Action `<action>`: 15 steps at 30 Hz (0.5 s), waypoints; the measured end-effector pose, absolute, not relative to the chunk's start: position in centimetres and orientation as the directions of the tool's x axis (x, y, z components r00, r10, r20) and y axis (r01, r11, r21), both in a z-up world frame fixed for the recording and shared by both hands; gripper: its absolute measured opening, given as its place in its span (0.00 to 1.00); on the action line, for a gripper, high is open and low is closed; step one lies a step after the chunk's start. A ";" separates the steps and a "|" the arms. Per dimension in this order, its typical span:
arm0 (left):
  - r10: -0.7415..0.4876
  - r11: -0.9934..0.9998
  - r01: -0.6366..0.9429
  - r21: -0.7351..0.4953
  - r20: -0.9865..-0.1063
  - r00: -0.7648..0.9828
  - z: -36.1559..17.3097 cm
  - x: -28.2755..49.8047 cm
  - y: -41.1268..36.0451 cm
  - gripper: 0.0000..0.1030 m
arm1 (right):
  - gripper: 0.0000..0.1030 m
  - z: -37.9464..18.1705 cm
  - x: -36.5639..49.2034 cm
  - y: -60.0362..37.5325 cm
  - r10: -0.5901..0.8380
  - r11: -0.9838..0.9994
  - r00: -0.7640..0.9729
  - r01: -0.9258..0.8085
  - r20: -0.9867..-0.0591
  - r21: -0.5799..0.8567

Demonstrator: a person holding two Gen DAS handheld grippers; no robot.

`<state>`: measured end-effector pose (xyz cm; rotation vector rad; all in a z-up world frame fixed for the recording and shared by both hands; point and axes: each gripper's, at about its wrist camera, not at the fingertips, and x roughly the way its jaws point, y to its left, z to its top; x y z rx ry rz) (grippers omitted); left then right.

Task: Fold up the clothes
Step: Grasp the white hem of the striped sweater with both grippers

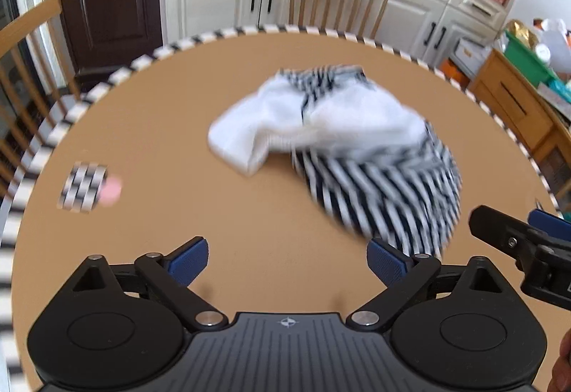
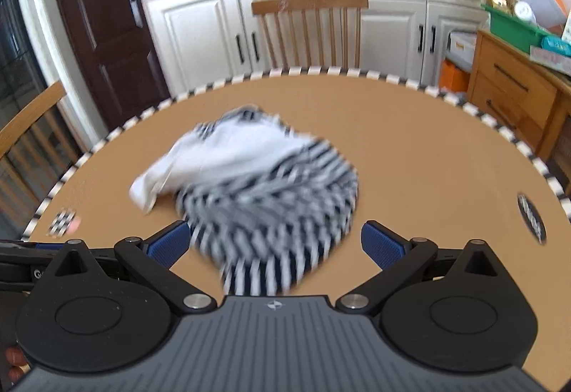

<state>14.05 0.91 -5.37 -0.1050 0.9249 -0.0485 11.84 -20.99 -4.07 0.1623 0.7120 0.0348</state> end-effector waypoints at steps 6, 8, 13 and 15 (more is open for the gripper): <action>-0.100 0.991 -0.002 -0.136 -0.740 0.666 -6.4 22.2 0.1 0.82 | 0.83 -6.1 19.5 -20.7 0.117 0.992 0.764 -0.056 -0.634 0.116; -0.090 0.995 0.021 -0.100 -0.762 0.641 -7.8 24.3 -0.7 0.76 | 0.56 -7.6 22.1 -20.1 0.111 0.993 0.713 -0.055 -0.692 0.103; -0.163 0.987 0.104 -0.125 -0.768 0.619 -9.6 25.4 -1.6 0.30 | 0.17 -9.2 24.0 -19.6 0.172 0.985 0.661 -0.100 -0.731 0.141; -0.176 0.984 0.106 -0.140 -0.755 0.632 -8.9 24.8 -1.4 0.24 | 0.10 -8.2 23.2 -20.0 0.206 0.977 0.682 -0.111 -0.702 0.179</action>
